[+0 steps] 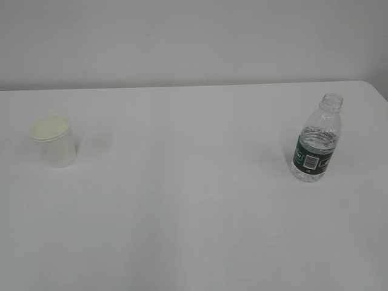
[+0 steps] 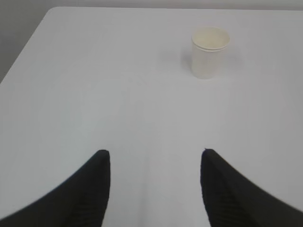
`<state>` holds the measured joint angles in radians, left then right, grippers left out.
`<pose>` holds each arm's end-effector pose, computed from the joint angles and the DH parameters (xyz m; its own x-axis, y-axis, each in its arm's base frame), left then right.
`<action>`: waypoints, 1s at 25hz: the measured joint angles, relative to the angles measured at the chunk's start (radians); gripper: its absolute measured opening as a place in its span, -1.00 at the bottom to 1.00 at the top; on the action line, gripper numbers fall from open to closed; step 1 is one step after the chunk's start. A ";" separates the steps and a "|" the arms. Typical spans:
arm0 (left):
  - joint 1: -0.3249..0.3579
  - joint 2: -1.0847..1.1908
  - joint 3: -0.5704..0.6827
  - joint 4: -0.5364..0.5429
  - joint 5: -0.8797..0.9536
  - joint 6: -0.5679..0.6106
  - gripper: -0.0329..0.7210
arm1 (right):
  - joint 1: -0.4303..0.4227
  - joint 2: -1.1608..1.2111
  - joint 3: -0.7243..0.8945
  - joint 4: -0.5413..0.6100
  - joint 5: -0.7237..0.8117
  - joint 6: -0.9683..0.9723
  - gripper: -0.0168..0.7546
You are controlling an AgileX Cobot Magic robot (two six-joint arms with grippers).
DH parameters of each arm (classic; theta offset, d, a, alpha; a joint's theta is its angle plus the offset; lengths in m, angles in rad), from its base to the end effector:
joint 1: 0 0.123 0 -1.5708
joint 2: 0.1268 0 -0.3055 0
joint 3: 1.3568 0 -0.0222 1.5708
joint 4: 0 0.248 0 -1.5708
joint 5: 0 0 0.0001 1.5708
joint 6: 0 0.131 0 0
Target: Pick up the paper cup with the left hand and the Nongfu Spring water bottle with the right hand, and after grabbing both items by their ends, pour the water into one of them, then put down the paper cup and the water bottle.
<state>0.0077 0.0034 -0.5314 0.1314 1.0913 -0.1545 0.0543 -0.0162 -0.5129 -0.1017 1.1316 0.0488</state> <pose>0.0025 0.0153 0.2646 -0.4428 -0.0963 -0.8915 -0.1532 0.9877 -0.0306 0.0001 -0.0121 0.2540 -0.4902 -0.0212 -0.8714 0.0286 0.9988 -0.0404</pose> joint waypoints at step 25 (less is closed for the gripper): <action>-0.063 0.104 0.000 0.004 0.000 0.000 0.23 | 0.000 0.090 -0.004 0.139 -0.235 -0.049 0.44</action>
<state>-0.0558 0.1074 -0.5314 0.1353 1.0913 -0.1545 0.0543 0.0736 -0.5173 0.0371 0.8963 0.0000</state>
